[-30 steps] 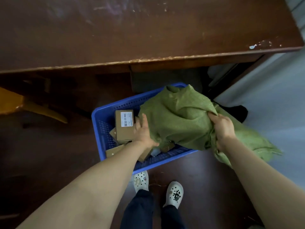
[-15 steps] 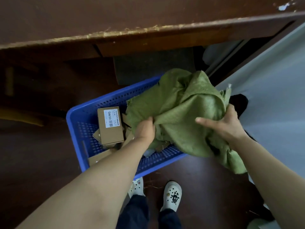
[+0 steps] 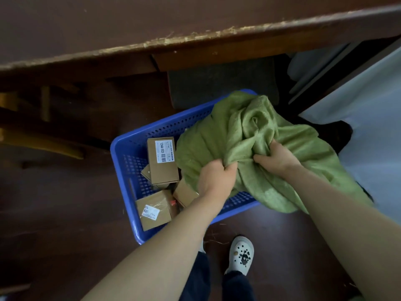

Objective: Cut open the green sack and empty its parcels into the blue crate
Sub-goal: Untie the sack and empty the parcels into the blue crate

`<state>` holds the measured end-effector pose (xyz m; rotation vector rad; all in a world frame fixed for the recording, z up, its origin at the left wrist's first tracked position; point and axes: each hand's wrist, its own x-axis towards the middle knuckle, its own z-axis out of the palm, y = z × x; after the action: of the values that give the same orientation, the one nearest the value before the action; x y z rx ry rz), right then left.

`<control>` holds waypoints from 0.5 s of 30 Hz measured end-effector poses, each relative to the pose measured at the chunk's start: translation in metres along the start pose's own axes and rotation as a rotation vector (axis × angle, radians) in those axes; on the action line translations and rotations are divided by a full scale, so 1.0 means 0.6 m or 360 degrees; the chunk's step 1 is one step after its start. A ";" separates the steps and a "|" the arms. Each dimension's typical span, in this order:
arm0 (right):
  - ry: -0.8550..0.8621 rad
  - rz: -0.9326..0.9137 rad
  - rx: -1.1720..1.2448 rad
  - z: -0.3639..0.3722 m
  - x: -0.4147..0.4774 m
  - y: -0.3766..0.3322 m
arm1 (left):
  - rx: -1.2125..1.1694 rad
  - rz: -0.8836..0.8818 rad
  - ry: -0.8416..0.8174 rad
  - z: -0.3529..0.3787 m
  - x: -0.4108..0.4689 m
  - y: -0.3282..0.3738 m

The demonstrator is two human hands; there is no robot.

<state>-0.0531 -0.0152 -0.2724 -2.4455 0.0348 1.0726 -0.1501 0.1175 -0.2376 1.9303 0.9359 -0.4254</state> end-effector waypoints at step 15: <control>0.0103 0.0005 -0.0177 0.101 0.107 0.056 | 0.0663 0.0162 -0.0168 0.069 0.149 -0.096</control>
<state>-0.0571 -0.0091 -0.3666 -2.5798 -0.0003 1.0219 -0.1325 0.1381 -0.3483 2.2925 0.7157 -0.6986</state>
